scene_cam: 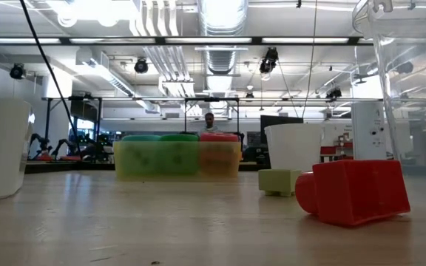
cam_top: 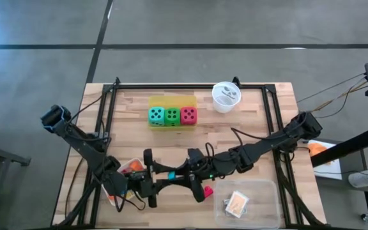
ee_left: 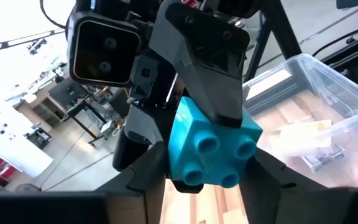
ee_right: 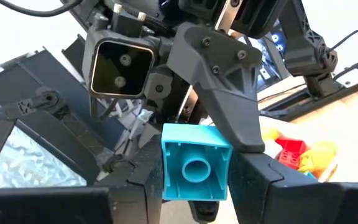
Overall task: Pick & Place Toys
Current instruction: Put the blue game piece into the white bin
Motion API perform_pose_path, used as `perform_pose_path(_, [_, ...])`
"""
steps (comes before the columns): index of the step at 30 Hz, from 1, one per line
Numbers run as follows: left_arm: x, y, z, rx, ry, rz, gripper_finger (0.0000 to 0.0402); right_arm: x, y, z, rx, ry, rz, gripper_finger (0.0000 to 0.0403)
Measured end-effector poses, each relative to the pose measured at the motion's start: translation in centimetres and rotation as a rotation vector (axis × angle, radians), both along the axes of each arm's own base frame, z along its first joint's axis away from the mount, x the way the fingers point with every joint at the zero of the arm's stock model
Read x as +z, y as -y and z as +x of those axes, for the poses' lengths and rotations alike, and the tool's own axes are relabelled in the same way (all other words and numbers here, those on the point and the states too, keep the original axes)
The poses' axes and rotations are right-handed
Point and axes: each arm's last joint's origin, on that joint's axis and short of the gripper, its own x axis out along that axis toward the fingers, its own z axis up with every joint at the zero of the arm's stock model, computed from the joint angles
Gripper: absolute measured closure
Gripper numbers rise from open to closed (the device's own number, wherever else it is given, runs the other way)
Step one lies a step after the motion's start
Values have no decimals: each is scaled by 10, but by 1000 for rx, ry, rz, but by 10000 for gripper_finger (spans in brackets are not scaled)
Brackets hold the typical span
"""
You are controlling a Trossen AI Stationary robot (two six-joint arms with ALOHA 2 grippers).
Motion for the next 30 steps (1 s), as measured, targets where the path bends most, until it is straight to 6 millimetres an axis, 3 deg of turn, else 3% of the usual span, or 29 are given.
perform_pose_path(7, [1, 0, 0, 9, 14, -5, 259, 0, 0, 0, -2, 2, 0, 273])
perform_pose_path(17, [2, 1, 0, 11, 28, -70, 264, -3, 1, 0, 2, -11, -17, 178])
perform_pose_path(30, [2, 1, 0, 20, 33, -112, 264, -3, 2, 1, -8, -10, -18, 167])
